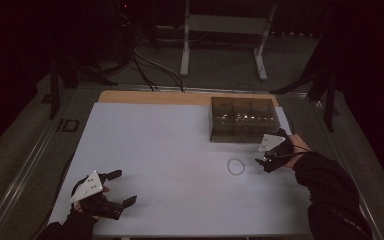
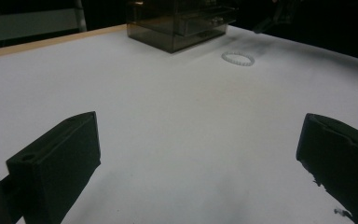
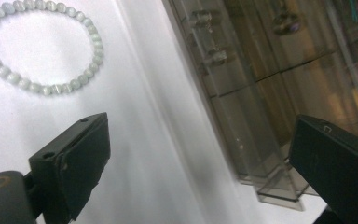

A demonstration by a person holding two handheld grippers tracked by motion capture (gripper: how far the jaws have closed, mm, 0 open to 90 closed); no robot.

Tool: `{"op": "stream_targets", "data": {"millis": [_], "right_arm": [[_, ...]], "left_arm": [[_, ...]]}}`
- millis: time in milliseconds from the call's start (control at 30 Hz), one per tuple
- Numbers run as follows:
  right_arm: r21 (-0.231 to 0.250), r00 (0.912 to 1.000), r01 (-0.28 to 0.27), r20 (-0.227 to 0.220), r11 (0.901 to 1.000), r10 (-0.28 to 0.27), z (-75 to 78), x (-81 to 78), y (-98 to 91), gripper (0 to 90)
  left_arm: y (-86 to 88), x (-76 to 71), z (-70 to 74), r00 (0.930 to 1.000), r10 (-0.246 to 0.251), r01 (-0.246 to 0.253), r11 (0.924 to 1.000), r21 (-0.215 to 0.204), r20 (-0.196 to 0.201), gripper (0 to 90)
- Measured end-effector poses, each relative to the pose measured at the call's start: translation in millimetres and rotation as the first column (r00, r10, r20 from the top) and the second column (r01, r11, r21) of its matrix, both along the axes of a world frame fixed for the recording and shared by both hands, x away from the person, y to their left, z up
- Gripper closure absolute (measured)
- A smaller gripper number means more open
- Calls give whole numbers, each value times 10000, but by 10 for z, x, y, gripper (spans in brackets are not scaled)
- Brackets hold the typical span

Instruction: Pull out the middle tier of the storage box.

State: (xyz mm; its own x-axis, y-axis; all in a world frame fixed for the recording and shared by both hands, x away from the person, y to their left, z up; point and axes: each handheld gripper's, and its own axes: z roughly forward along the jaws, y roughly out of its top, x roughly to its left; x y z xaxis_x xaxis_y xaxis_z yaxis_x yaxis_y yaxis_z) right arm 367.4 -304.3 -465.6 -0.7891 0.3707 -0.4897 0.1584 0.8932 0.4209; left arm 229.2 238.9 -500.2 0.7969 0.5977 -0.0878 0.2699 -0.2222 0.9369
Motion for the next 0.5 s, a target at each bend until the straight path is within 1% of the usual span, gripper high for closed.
{"op": "stream_targets", "data": {"millis": [33,67,100,133,167,200,233,267,367,400,433,500], "right_arm": [[0,10000,0,0,10000,0,0,0,0,58],[13,9998,-36,-205,10000,36,36,13,-21,72],[13,9998,-36,-205,10000,36,36,13,-21,72],[-25,9995,-91,-311,10000,90,47,21,-29,72],[-97,9988,-268,-424,9996,264,64,31,-42,74],[-55,9968,-363,-718,9993,358,85,49,-64,78],[-55,9968,-363,-718,9993,358,85,49,-64,78],[-113,9952,-508,-847,9986,496,111,61,-86,90],[-122,9952,-555,-818,9984,543,139,79,-106,92],[51,9932,-614,-989,9981,616,171,100,-123,100],[22,9934,-652,-941,9979,651,182,109,-128,101],[-27,9929,-628,-1014,9980,622,196,122,-131,101]], "left_arm": [[0,0,0,10000,0,0,10000,0,0,11],[3,1,5,10000,-5,5,10000,-24,21,11],[3,1,5,10000,-5,5,10000,-24,21,11],[3,2,7,10000,-8,8,10000,-38,28,11],[2,1,5,10000,-9,9,10000,-23,20,11],[-1,-1,1,10000,-6,6,10000,-12,-9,11],[-1,-1,1,10000,-6,6,10000,-12,-9,11],[2,0,9,10000,-19,19,10000,-17,43,11],[2,1,5,10000,-14,14,10000,-26,15,11],[2,2,0,10000,-13,13,10000,-24,-22,11],[2,2,0,10000,-13,13,10000,-24,-22,11],[4,4,6,10000,-19,19,10000,-53,6,11]]}}
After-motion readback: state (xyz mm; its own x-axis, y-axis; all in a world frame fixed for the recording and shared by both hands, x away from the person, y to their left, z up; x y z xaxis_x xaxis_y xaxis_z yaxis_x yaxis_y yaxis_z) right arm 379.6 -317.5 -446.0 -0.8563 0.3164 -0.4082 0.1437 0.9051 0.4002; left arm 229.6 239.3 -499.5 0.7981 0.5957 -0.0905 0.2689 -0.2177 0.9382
